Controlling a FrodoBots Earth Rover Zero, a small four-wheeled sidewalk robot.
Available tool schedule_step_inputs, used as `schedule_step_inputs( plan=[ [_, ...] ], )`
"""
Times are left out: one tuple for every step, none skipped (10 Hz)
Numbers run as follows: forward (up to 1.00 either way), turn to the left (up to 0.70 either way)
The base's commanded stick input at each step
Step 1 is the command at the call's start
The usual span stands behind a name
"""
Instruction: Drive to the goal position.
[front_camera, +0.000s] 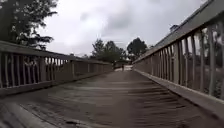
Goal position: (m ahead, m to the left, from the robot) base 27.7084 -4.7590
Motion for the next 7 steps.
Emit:
schedule_step_inputs(
  plan=[
    [0.85,0.0],
    [0.85,0.0],
    [0.85,0.0],
    [0.85,0.0],
    [0.85,0.0],
    [0.85,0.0],
    [0.85,0.0]
  ],
)
